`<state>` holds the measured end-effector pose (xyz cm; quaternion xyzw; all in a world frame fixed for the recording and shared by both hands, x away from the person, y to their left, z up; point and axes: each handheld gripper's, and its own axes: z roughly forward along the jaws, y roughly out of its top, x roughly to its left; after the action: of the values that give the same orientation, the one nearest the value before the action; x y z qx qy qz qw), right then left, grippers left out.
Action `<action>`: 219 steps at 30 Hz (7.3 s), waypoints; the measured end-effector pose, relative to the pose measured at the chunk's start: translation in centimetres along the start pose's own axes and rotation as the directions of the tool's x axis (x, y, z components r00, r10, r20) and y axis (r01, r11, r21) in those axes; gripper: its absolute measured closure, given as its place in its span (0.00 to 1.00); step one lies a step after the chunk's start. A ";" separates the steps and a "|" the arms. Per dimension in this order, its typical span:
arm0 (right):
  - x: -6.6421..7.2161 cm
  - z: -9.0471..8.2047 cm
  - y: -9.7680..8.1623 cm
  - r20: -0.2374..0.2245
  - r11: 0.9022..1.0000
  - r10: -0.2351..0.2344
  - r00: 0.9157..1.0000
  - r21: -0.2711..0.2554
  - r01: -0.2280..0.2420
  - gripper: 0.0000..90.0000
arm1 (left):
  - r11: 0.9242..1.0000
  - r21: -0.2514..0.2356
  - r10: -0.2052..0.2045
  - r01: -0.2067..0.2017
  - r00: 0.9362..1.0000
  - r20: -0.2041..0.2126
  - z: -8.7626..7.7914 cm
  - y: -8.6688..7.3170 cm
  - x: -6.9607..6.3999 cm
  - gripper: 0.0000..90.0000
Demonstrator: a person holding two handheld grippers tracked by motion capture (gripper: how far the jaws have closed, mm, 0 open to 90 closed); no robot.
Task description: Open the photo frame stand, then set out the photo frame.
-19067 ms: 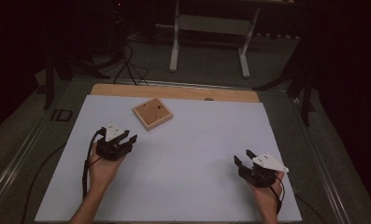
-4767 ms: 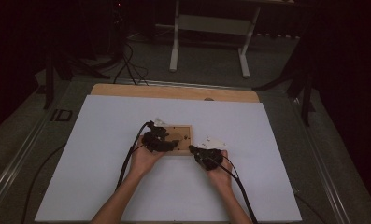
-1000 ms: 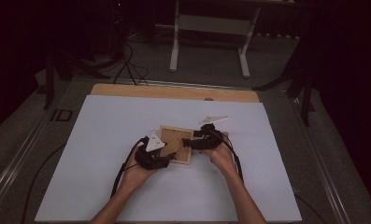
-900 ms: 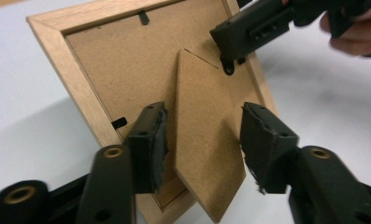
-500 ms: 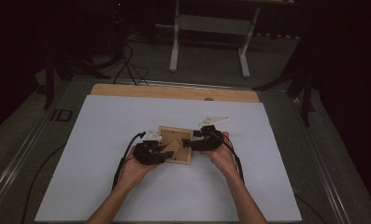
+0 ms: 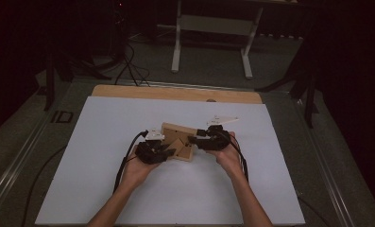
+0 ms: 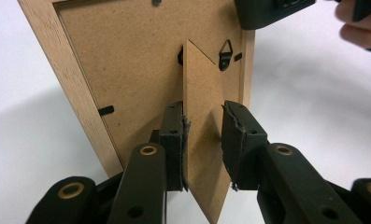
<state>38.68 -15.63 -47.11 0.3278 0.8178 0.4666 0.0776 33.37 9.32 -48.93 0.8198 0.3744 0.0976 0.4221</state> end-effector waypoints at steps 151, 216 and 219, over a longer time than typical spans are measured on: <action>3.3 -3.8 -3.9 0.204 0.994 -0.063 0.977 -0.078 0.080 0.77 | 0.988 -0.030 0.153 -0.154 0.987 -0.047 -3.3 -3.1 -2.0 0.80; 3.9 -0.2 -2.7 0.135 0.995 -0.053 0.989 -0.076 0.063 1.00 | 0.994 -0.040 0.092 -0.097 0.989 -0.112 -2.3 -2.2 -0.6 0.99; 4.0 -0.2 -2.8 0.134 0.995 -0.055 0.990 -0.078 0.066 1.00 | 0.995 -0.050 0.080 -0.085 0.992 -0.099 -2.3 -2.0 -0.7 0.99</action>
<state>34.17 -14.34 -48.53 0.3293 0.8007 0.4746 0.1588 30.75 10.99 -48.95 0.8172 0.3577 0.1647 0.4209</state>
